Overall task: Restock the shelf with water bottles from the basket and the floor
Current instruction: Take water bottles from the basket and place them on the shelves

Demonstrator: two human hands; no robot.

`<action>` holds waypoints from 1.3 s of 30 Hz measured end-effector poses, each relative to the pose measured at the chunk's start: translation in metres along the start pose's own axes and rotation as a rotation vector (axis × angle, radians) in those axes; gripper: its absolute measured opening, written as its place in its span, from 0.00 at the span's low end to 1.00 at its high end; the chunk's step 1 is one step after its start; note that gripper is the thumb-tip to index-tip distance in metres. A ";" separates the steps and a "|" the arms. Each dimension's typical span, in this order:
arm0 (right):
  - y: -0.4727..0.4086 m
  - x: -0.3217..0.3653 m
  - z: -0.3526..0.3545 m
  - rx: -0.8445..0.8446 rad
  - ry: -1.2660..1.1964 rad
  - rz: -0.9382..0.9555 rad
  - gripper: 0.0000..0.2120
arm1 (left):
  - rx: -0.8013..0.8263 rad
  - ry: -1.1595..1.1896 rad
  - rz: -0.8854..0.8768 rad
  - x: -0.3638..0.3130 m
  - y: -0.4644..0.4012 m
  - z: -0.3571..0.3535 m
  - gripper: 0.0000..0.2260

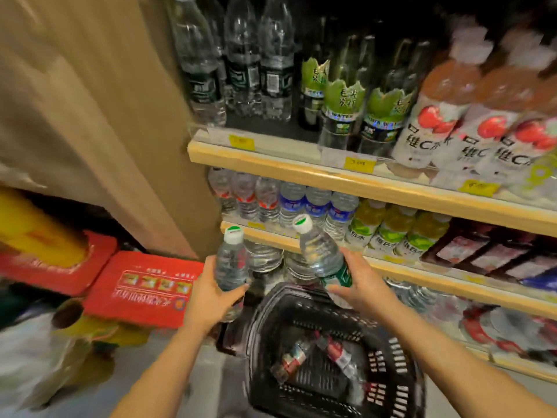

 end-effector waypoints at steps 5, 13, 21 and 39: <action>-0.032 0.104 0.018 -0.087 -0.086 0.199 0.36 | -0.153 -0.044 0.006 -0.009 -0.002 0.083 0.23; -0.109 0.243 0.063 -0.380 -0.217 0.418 0.31 | -0.277 -0.002 -0.070 -0.030 -0.028 0.165 0.25; -0.188 0.272 0.050 -0.534 -0.333 0.319 0.27 | -0.295 0.011 -0.089 -0.005 -0.048 0.186 0.24; -0.183 0.239 0.061 -0.412 -0.015 0.104 0.36 | -0.127 0.039 -0.164 -0.046 -0.062 0.155 0.24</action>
Point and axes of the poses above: each hand's wrist, its own y-axis away from the middle knuckle, its own z-axis out of the back of the hand, x = y × z, the point moved 3 cm from there along -y, towards the middle knuckle, and after that the axes turned 3 degrees about -y, right-handed, at the moved point
